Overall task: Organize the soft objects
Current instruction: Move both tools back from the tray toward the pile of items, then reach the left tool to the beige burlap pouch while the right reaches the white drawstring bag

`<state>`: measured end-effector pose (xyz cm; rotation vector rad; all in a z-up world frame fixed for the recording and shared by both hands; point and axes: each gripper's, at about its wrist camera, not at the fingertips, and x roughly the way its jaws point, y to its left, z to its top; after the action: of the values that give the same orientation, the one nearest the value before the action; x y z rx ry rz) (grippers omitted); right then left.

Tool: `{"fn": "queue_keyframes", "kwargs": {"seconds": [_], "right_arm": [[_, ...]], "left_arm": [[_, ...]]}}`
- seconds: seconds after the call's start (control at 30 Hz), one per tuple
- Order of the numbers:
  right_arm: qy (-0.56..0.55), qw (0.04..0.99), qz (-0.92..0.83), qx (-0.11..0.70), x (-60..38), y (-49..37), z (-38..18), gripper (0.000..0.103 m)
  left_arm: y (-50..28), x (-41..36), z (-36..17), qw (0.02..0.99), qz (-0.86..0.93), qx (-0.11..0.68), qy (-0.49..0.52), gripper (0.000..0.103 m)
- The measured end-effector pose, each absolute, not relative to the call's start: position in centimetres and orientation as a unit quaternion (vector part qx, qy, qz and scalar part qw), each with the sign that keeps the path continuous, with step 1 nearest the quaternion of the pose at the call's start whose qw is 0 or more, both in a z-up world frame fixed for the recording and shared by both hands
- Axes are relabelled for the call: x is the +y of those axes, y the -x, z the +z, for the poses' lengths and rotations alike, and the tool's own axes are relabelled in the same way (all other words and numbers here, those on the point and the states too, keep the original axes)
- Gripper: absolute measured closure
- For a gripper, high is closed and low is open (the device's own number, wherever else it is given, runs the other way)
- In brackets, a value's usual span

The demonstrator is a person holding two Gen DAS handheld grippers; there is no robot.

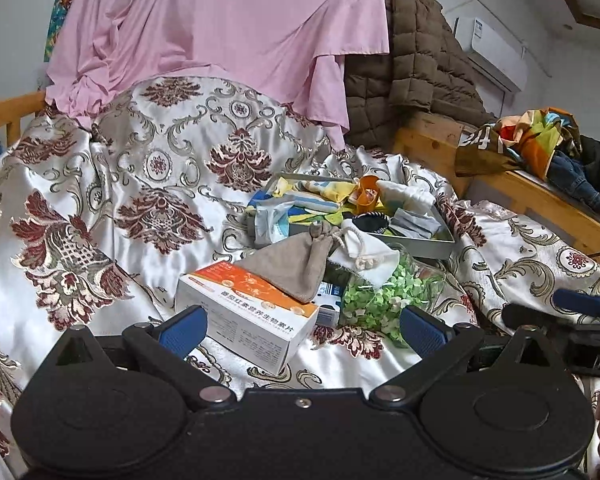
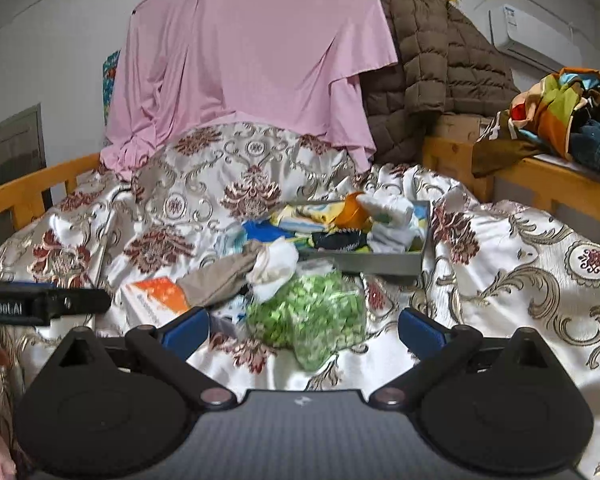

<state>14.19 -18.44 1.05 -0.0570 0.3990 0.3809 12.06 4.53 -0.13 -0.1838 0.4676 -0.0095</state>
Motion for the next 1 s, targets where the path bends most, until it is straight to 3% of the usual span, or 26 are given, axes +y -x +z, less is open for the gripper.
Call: {"fn": "queue_keyframes", "kwargs": {"seconds": [1.0], "right_arm": [[0.041, 0.946, 0.203, 0.250, -17.4, -15.0, -1.5, 0.000]], "left_arm": [[-13.4, 3.8, -2.1, 0.944, 0.004, 0.315, 0.097, 0.001]]}}
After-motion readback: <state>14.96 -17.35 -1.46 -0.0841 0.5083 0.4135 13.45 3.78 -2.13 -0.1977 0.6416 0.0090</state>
